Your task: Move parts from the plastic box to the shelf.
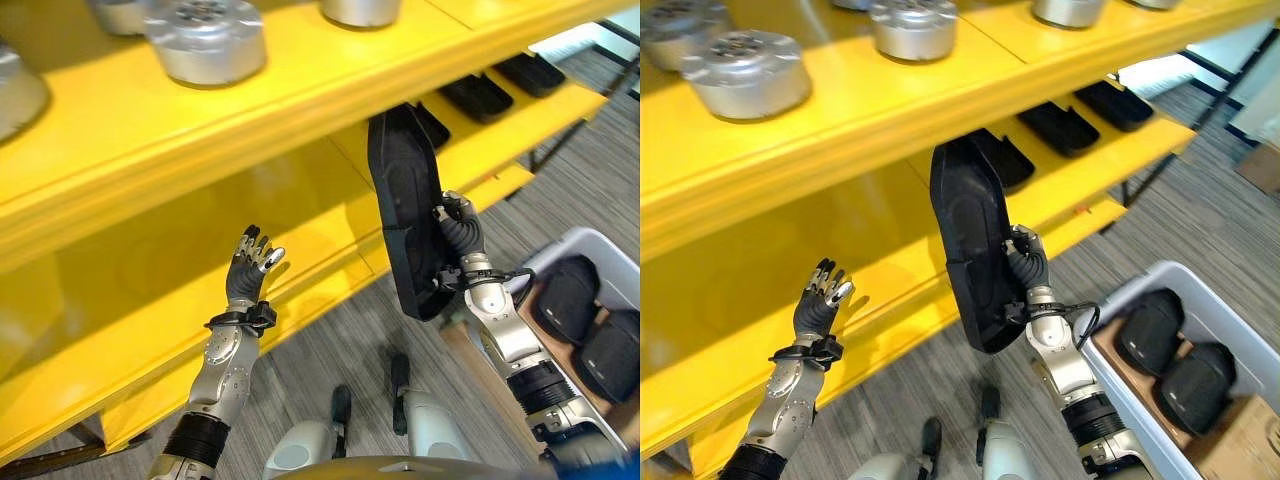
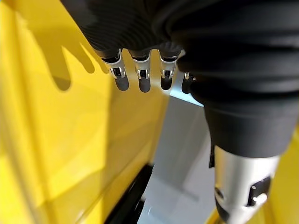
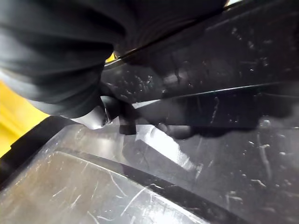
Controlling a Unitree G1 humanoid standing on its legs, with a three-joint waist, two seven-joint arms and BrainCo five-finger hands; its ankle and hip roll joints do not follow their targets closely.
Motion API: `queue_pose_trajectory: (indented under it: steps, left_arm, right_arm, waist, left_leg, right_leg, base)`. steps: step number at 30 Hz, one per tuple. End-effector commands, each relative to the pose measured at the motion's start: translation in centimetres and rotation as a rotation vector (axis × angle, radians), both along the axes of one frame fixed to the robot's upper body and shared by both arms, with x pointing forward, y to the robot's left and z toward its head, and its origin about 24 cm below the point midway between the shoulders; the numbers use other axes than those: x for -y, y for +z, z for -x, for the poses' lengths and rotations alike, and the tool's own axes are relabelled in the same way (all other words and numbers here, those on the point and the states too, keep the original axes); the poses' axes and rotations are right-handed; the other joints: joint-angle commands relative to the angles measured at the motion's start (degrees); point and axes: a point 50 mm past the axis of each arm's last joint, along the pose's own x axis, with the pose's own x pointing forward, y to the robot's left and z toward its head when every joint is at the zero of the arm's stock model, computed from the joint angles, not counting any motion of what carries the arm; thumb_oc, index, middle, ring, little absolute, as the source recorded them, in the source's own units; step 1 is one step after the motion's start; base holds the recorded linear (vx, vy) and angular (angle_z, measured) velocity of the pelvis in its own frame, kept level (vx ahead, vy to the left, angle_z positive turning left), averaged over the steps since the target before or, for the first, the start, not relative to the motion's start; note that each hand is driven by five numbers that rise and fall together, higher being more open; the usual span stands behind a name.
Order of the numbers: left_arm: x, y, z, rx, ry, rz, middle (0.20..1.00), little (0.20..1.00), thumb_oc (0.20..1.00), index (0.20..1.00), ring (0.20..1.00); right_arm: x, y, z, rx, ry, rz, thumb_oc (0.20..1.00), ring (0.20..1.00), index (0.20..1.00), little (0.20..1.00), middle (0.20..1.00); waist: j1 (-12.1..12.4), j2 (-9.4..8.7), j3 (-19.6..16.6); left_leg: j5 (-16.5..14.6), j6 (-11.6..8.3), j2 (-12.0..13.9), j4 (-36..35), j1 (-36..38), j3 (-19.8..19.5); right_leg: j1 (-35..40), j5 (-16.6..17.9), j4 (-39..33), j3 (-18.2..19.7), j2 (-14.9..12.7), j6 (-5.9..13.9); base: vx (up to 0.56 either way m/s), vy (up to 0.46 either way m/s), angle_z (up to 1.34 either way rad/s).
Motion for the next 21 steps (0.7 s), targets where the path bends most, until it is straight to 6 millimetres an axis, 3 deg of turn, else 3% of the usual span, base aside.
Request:
queue_pose_trajectory:
  steps: [1, 7, 10, 12, 13, 15, 16, 18, 20, 21]
  left_arm:
    - [0.6, 3.7, -0.3, 0.190, -0.049, -0.044, 1.000, 1.000, 1.000, 1.000, 1.000]
    - [0.2, 3.0, 0.4, 0.160, -0.031, -0.012, 1.000, 1.000, 1.000, 1.000, 1.000]
    - [0.0, 2.4, 1.1, 0.137, -0.020, 0.010, 1.000, 1.000, 1.000, 1.000, 1.000]
    - [0.0, 2.2, 1.3, 0.135, -0.018, 0.020, 1.000, 1.000, 1.000, 1.000, 1.000]
    - [0.3, 2.2, 1.3, 0.140, -0.035, 0.037, 1.000, 1.000, 1.000, 1.000, 1.000]
    - [0.5, 2.4, 1.0, 0.150, -0.042, 0.041, 1.000, 1.000, 1.000, 1.000, 1.000]
    - [0.6, 2.6, 0.9, 0.154, -0.045, 0.044, 1.000, 1.000, 1.000, 1.000, 1.000]
    - [0.9, 2.7, 0.7, 0.154, -0.061, 0.058, 1.000, 1.000, 1.000, 1.000, 1.000]
    - [1.3, 3.0, 0.4, 0.161, -0.077, 0.053, 1.000, 1.000, 1.000, 1.000, 1.000]
    - [1.4, 3.0, 0.3, 0.164, -0.089, 0.055, 1.000, 1.000, 1.000, 1.000, 1.000]
  right_arm:
    - [0.2, 4.4, -0.6, 0.205, 0.014, -0.065, 0.200, 0.200, 0.200, 0.200, 0.200]
    - [0.5, 3.8, -0.7, 0.180, 0.008, -0.068, 0.200, 0.200, 0.200, 0.200, 0.200]
    - [0.4, 4.0, -0.8, 0.187, 0.027, -0.046, 0.200, 0.200, 0.200, 0.200, 0.200]
    - [0.3, 4.3, -1.0, 0.196, 0.037, -0.039, 0.200, 0.200, 0.200, 0.200, 0.200]
    - [0.0, 5.0, -1.3, 0.218, 0.054, -0.046, 0.200, 0.200, 0.200, 0.200, 0.200]
    - [-0.4, 5.5, -1.6, 0.233, 0.073, -0.049, 0.200, 0.200, 0.200, 0.200, 0.200]
    - [-0.5, 5.7, -1.7, 0.238, 0.073, -0.054, 0.200, 0.200, 0.200, 0.200, 0.200]
    - [-0.4, 5.8, -1.8, 0.240, 0.067, -0.061, 0.200, 0.200, 0.200, 0.200, 0.200]
    - [0.2, 5.8, -1.7, 0.242, 0.035, -0.062, 0.200, 0.200, 0.200, 0.200, 0.200]
    - [0.4, 5.8, -1.7, 0.237, 0.030, -0.054, 0.200, 0.200, 0.200, 0.200, 0.200]
  waist:
    - [-0.72, -3.21, -1.04]
    - [-0.50, -3.56, -3.24]
    - [-0.16, -3.59, -3.83]
    - [0.00, -3.53, -3.65]
    - [0.59, -3.69, -2.12]
    - [0.90, -3.82, -1.15]
    - [0.77, -3.88, -1.12]
    - [0.25, -3.39, -1.40]
    - [-0.94, -2.09, -1.54]
    - [-1.10, -1.36, -1.72]
  left_leg:
    - [-3.37, -2.71, 7.00, 4.55, -4.81, -0.62]
    - [-3.11, -4.82, 10.97, 2.66, -3.00, -1.88]
    - [-2.65, -6.48, 13.94, 2.01, -1.59, -2.19]
    - [-2.57, -7.13, 14.64, 3.18, -2.39, -2.53]
    - [-2.70, -8.02, 13.27, 9.22, -5.70, -3.79]
    - [-2.87, -8.36, 12.65, 11.67, -7.08, -5.60]
    - [-2.39, -8.55, 13.94, 11.14, -7.00, -5.70]
    - [-0.01, -8.67, 18.91, 8.47, -5.87, -3.25]
    - [4.51, -8.72, 24.98, 4.36, -5.66, 1.98]
    - [4.49, -8.94, 25.44, 2.77, -4.50, 3.27]
  right_leg:
    - [11.53, 2.11, -1.76, -1.36, -5.21, 3.97]
    - [13.18, -0.59, -0.70, -4.55, -4.04, 2.86]
    - [13.91, -2.73, 0.60, -5.70, -2.00, 1.50]
    - [14.16, -3.50, 0.74, -5.94, -1.26, 0.71]
    - [14.45, -4.28, 1.02, -6.57, -1.12, -0.73]
    - [14.33, -4.70, 1.96, -7.11, -1.35, -1.03]
    - [14.23, -5.04, 2.68, -7.68, -1.50, -1.21]
    - [14.25, -6.11, 4.57, -9.02, -2.06, -1.10]
    - [13.72, -7.41, 7.85, -11.18, -4.11, -0.55]
    - [13.50, -7.72, 8.84, -11.70, -4.70, -0.13]
  base:
    - [0.09, -0.216, 1.13]
    - [0.09, -0.248, 0.38]
    - [0.04, -0.287, -0.13]
    - [-0.05, -0.245, 0.00]
    - [-0.14, -0.214, 0.19]
    - [-0.11, -0.113, 0.41]
    - [-0.02, -0.031, 0.44]
    - [0.01, 0.045, 0.47]
    - [0.01, 0.173, 0.59]
    - [0.04, 0.202, 0.76]
